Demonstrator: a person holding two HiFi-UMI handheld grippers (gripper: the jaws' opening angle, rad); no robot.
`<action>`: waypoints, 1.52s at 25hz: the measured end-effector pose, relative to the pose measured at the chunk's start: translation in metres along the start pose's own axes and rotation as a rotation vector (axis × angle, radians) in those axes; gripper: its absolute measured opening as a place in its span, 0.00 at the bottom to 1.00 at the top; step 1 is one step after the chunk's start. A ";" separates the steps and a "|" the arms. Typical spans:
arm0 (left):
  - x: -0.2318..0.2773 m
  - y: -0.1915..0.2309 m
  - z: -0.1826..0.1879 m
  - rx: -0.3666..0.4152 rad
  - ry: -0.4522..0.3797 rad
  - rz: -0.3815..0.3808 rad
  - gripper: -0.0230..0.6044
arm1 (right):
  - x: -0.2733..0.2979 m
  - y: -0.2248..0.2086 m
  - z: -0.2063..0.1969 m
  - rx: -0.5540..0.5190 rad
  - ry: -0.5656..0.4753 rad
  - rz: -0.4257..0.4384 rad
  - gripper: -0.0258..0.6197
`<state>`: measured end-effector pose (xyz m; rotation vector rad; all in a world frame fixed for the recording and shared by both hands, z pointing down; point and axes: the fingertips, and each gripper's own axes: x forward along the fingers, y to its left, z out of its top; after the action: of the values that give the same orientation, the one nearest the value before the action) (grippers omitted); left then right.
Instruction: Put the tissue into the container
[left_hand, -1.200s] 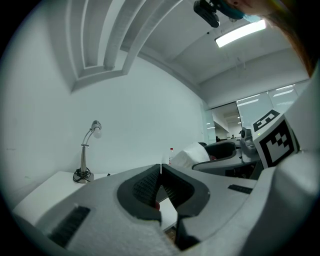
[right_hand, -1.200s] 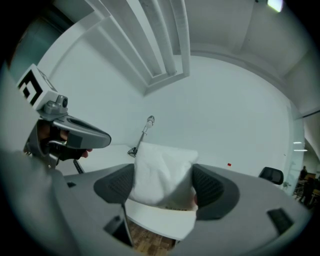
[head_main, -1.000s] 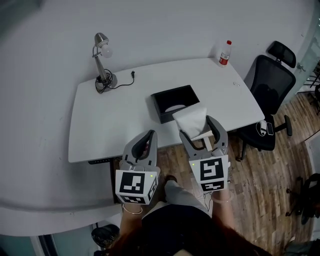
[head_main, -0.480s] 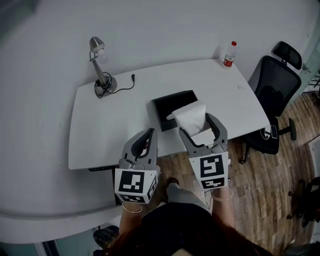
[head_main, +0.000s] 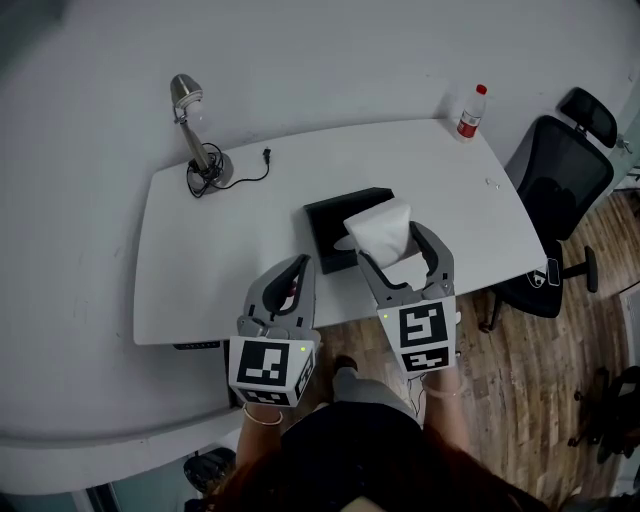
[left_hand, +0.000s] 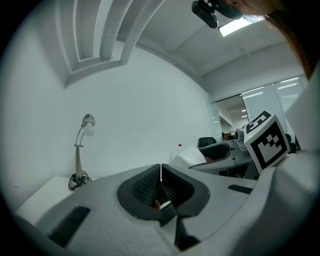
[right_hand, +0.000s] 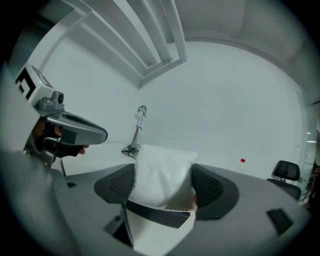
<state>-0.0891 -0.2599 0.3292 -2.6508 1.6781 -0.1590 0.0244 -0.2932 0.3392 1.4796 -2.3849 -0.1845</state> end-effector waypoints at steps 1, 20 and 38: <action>0.004 0.001 -0.001 -0.002 0.003 0.002 0.08 | 0.004 -0.002 -0.001 0.000 0.004 0.004 0.62; 0.055 0.025 -0.029 -0.045 0.077 0.013 0.08 | 0.073 -0.009 -0.033 0.031 0.100 0.070 0.61; 0.081 0.046 -0.057 -0.092 0.135 0.006 0.08 | 0.111 -0.001 -0.078 0.085 0.264 0.090 0.60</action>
<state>-0.1017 -0.3495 0.3906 -2.7588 1.7729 -0.2736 0.0062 -0.3877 0.4355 1.3354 -2.2619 0.1279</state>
